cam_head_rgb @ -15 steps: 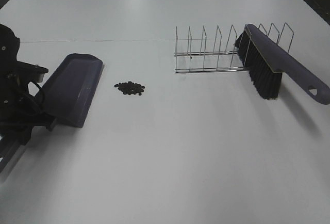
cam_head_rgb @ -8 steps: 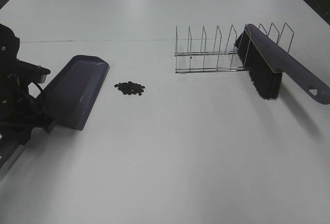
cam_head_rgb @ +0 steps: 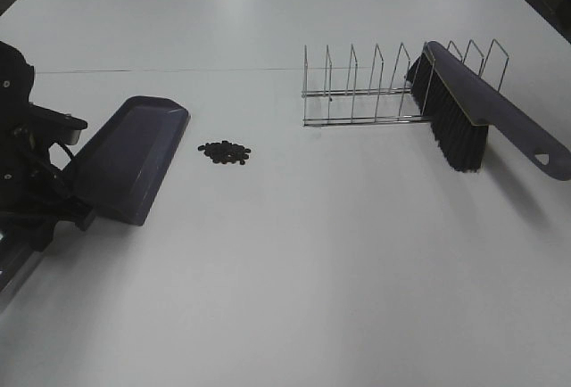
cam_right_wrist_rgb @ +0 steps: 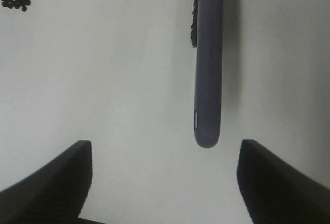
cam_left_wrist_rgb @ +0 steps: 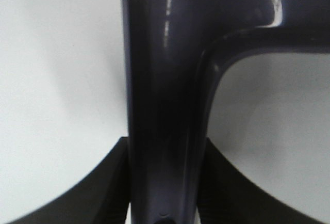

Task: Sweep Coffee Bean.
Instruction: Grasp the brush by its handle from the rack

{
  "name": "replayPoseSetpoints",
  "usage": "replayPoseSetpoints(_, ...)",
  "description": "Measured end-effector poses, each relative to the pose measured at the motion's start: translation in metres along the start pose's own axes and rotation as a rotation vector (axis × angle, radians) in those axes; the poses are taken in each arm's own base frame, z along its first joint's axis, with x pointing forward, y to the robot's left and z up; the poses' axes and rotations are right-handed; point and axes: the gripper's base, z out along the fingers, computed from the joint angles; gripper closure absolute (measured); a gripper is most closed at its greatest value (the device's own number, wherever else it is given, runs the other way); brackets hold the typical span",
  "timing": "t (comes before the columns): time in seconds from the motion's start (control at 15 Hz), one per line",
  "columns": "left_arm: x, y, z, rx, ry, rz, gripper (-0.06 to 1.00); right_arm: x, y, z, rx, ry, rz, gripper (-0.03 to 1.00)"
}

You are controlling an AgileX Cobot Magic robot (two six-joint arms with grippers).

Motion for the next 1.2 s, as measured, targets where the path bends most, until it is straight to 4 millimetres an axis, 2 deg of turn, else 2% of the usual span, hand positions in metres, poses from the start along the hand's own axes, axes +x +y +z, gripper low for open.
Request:
replayPoseSetpoints(0.13,0.0,0.0,0.0,0.001,0.0,0.0,0.61,-0.019,-0.008,0.026,0.023,0.06,-0.002,0.29)
replayPoseSetpoints(0.2,0.0,-0.001,0.0,0.006,0.001,-0.005,0.61,-0.035,-0.014,0.054,0.029,0.114,0.0,0.29)
replayPoseSetpoints(0.4,0.0,-0.001,0.0,0.006,0.001,-0.005,0.61,-0.055,-0.019,0.079,0.028,0.142,-0.001,0.29)
replayPoseSetpoints(0.53,0.0,-0.001,0.0,0.006,0.001,-0.005,0.61,-0.068,-0.022,0.093,0.026,0.146,-0.018,0.29)
replayPoseSetpoints(0.87,0.0,-0.001,0.0,0.006,0.001,-0.005,0.61,-0.09,-0.026,0.11,0.032,0.135,-0.042,0.29)
replayPoseSetpoints(1.07,0.0,-0.001,0.0,0.006,0.001,-0.005,0.61,-0.09,-0.028,0.119,0.03,0.154,-0.047,0.29)
replayPoseSetpoints(1.2,0.0,-0.001,0.0,0.006,0.001,-0.004,0.61,-0.089,-0.03,0.134,0.026,0.187,-0.046,0.29)
